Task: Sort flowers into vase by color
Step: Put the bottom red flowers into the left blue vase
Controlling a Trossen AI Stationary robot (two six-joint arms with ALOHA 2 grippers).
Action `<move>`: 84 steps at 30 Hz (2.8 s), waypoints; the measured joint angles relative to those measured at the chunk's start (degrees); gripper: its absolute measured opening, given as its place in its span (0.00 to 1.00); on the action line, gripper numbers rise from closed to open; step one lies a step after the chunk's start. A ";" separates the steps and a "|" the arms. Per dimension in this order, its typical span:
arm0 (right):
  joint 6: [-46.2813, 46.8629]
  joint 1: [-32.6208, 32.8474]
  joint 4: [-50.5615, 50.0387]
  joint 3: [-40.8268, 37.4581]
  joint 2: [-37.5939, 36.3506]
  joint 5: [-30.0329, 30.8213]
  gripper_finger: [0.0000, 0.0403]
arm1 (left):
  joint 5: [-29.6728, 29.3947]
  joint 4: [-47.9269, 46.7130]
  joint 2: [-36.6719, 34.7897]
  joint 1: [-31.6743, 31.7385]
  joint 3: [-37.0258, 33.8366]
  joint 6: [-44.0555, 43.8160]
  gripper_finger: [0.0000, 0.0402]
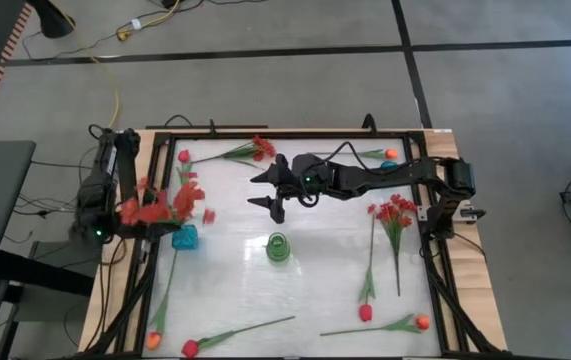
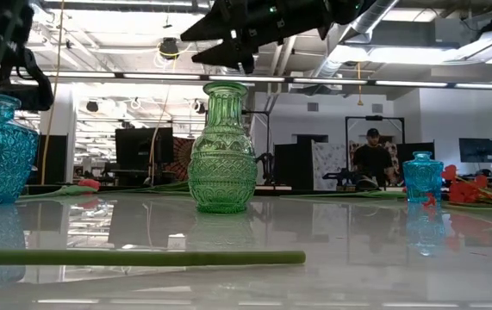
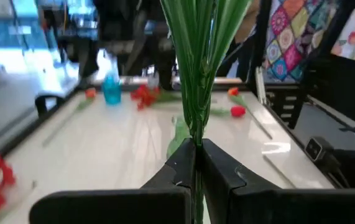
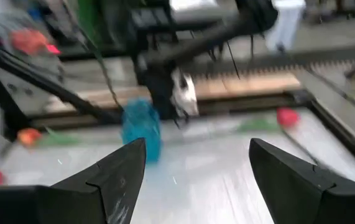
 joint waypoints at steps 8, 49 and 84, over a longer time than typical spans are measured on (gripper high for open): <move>-6.93 4.48 17.07 2.49 5.28 -3.67 0.77 | 5.14 -2.59 0.00 4.97 1.88 -4.91 0.00; -3.74 5.06 20.19 22.14 21.66 -4.72 0.73 | 11.46 -8.03 0.07 10.58 3.93 -5.13 0.00; -0.20 4.35 23.87 33.75 31.95 -5.67 0.68 | 11.06 -8.15 0.07 10.58 3.91 -5.30 0.00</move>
